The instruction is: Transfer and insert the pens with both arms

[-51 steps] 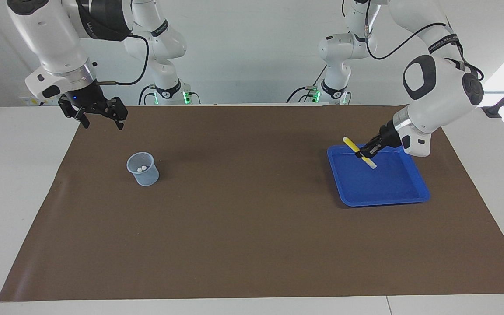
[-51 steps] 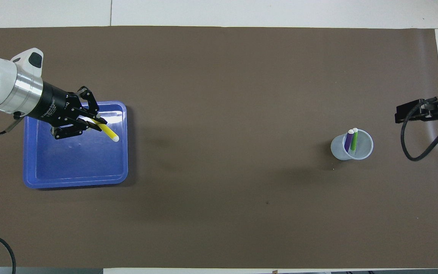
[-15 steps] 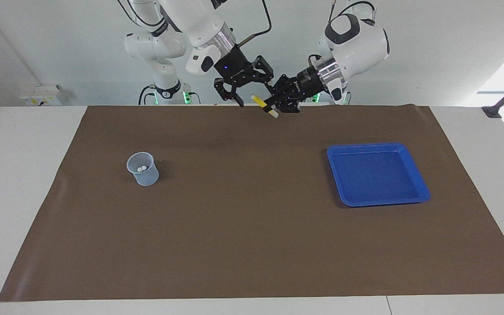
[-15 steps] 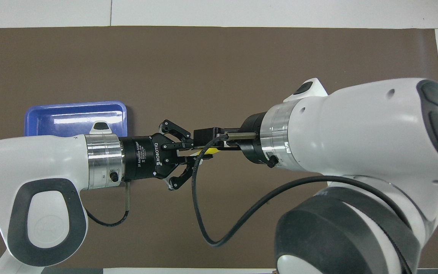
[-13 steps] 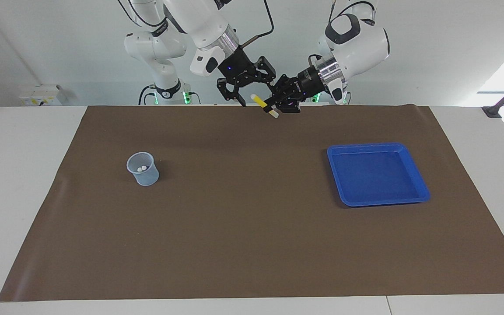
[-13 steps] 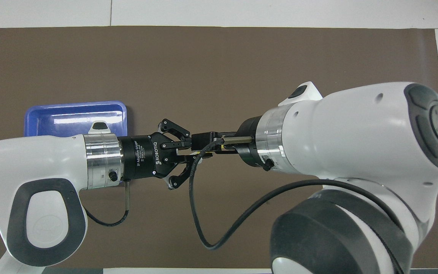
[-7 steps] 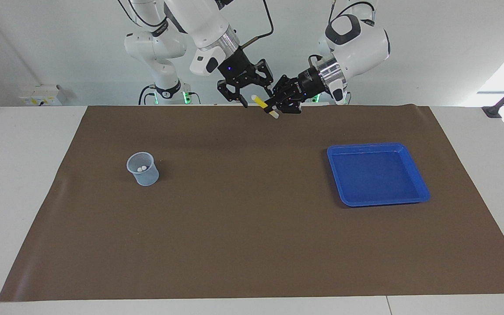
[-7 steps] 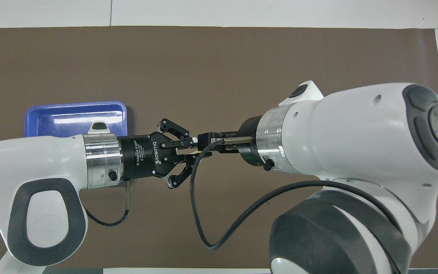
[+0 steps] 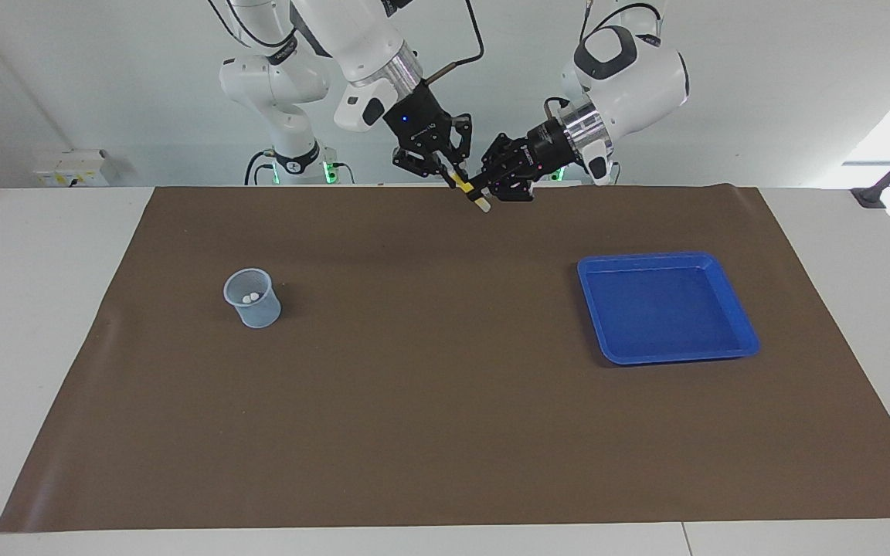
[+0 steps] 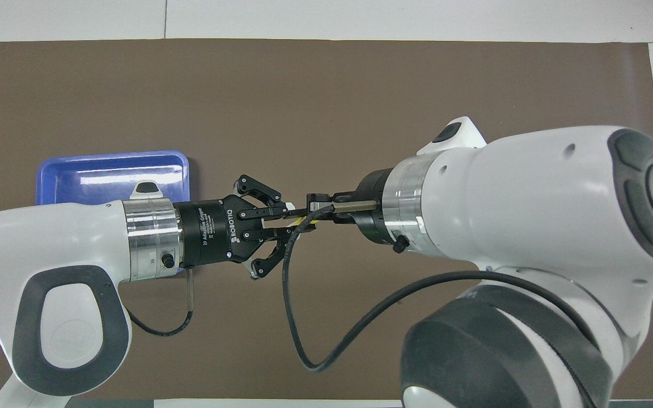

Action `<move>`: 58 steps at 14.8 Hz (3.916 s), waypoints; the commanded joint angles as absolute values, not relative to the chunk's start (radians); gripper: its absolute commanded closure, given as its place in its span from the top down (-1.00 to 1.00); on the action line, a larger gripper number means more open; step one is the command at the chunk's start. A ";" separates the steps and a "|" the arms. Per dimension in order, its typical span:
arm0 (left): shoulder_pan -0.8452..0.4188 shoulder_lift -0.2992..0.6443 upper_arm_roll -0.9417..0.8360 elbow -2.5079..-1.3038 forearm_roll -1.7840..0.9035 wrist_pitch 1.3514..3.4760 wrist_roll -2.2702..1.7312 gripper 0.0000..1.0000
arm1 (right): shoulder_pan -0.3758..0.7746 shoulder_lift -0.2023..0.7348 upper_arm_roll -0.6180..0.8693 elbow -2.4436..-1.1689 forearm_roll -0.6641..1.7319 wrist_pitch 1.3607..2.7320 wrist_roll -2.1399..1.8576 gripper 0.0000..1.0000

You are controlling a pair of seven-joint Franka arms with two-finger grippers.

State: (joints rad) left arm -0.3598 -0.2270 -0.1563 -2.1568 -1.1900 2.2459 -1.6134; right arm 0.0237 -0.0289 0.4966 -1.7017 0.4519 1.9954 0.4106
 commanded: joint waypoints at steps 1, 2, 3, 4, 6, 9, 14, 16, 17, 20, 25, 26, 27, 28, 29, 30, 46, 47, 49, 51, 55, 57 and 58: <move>-0.373 -0.265 -0.147 -2.197 -1.218 2.270 -1.621 -1.00 | 0.012 -0.035 0.502 -1.712 0.437 2.006 0.399 -1.00; -0.371 -0.265 -0.147 -2.197 -1.218 2.275 -1.623 -1.00 | 0.012 -0.035 0.502 -1.710 0.437 2.006 0.397 -1.00; -0.373 -0.265 -0.146 -2.197 -1.218 2.275 -1.623 -0.45 | 0.011 -0.034 0.497 -1.709 0.436 2.005 0.396 -1.00; -0.373 -0.264 -0.146 -2.197 -1.218 2.276 -1.623 0.92 | 0.009 -0.032 0.491 -1.709 0.427 2.002 0.393 -1.00; -0.371 -0.265 -0.144 -2.197 -1.218 2.275 -1.626 1.00 | 0.003 -0.032 0.477 -1.716 0.402 1.991 0.393 -1.00; -0.347 -0.264 -0.141 -2.197 -1.213 2.263 -1.632 1.00 | 0.002 -0.055 0.407 -1.772 0.356 1.983 0.353 -1.00; -0.240 -0.253 -0.140 -2.188 -1.016 2.192 -1.631 1.00 | 0.002 -0.120 0.270 -1.917 0.180 1.999 0.137 -1.00; -0.206 -0.250 -0.140 -2.172 -0.869 2.131 -1.629 1.00 | 0.002 -0.135 0.200 -1.959 0.172 1.999 0.040 -1.00; -0.184 -0.250 -0.141 -2.174 -0.839 2.125 -1.629 1.00 | 0.000 -0.144 0.174 -1.982 0.148 1.999 0.010 -1.00; -0.106 -0.247 -0.140 -2.174 -0.810 2.137 -1.625 1.00 | 0.000 -0.182 0.124 -2.063 0.052 2.000 -0.050 -1.00; -0.014 -0.241 -0.140 -2.146 -0.807 2.138 -1.621 1.00 | -0.002 -0.230 0.032 -2.181 0.021 2.042 -0.161 -1.00; -0.009 -0.236 -0.138 -2.134 -0.805 2.143 -1.618 1.00 | -0.002 -0.230 0.026 -2.186 0.020 2.042 -0.163 -1.00; -0.009 -0.233 -0.138 -2.128 -0.805 2.166 -1.617 1.00 | -0.003 -0.227 0.023 -2.195 0.015 2.045 -0.170 -1.00; -0.011 -0.229 -0.140 -2.129 -0.804 2.192 -1.617 1.00 | -0.005 -0.226 0.012 -2.207 0.011 2.068 -0.184 -1.00; -0.011 -0.229 -0.140 -2.129 -0.804 2.197 -1.617 1.00 | -0.006 -0.219 0.003 -2.217 0.006 2.100 -0.205 -1.00; -0.011 -0.227 -0.140 -2.129 -0.783 2.198 -1.615 1.00 | -0.009 -0.212 0.000 -2.220 0.005 2.115 -0.222 -1.00; -0.009 -0.095 -0.123 -1.909 -0.318 2.065 -1.320 1.00 | -0.011 -0.146 -0.009 -2.250 -0.015 2.200 -0.226 -1.00; -0.008 -0.084 -0.108 -1.872 -0.292 2.010 -1.225 1.00 | -0.011 -0.143 -0.009 -2.259 -0.015 2.201 -0.225 -1.00; -0.008 -0.065 -0.074 -1.801 -0.230 1.895 -1.026 1.00 | -0.011 -0.138 -0.009 -2.275 -0.015 2.212 -0.225 -1.00; 0.006 -0.040 -0.054 -1.728 -0.177 1.786 -0.805 1.00 | -0.011 -0.132 -0.009 -2.284 -0.015 2.238 -0.230 -1.00; 0.044 -0.018 -0.054 -1.674 -0.078 1.623 -0.387 1.00 | -0.011 -0.121 -0.009 -2.275 -0.015 2.241 -0.224 0.72; 0.038 -0.003 -0.051 -1.674 -0.066 1.573 -0.258 1.00 | -0.012 -0.115 -0.009 -2.255 -0.014 2.240 -0.224 1.00; 0.017 -0.008 -0.051 -1.680 -0.030 1.565 -0.209 1.00 | -0.011 -0.114 -0.011 -2.241 -0.014 2.240 -0.222 1.00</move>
